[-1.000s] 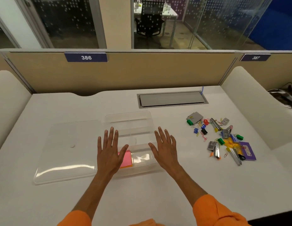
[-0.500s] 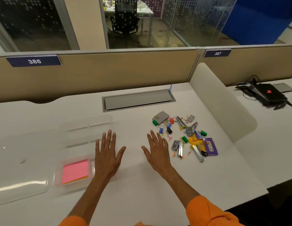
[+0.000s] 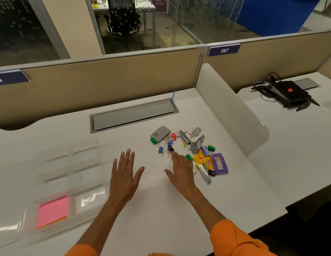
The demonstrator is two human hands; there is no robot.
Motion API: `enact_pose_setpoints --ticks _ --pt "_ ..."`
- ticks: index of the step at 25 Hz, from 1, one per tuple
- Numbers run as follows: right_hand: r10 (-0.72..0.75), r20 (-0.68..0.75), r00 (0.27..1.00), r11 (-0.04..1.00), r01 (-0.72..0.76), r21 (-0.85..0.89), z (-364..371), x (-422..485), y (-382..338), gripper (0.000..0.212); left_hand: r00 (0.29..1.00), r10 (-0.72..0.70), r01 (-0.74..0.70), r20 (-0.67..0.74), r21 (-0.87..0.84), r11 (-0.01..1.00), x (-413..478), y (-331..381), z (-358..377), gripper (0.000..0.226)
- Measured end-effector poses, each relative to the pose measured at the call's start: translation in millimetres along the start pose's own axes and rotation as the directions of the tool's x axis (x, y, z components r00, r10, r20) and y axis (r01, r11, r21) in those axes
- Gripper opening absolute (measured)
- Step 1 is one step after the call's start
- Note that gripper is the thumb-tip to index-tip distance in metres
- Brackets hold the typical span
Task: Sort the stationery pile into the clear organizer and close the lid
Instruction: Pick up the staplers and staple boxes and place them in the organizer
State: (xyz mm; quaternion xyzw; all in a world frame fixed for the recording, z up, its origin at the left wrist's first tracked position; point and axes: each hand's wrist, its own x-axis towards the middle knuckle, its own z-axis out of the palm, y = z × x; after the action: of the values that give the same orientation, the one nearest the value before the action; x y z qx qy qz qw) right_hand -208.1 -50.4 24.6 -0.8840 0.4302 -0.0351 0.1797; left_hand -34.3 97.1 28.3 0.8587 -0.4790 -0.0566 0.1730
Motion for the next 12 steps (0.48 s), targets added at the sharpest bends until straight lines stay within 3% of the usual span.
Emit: enact_pose_setpoints --ticks 7,12 --pt "0.118 0.093 0.989 0.989 -0.126 0.080 -6 21 34 0.093 0.996 0.036 -0.026 0.080 -0.120 0.992 7 15 11 0.078" --pt "0.092 0.121 0.988 0.991 -0.103 0.091 -1 25 38 0.088 0.990 0.059 -0.038 0.125 -0.167 0.985 12 26 19 0.090"
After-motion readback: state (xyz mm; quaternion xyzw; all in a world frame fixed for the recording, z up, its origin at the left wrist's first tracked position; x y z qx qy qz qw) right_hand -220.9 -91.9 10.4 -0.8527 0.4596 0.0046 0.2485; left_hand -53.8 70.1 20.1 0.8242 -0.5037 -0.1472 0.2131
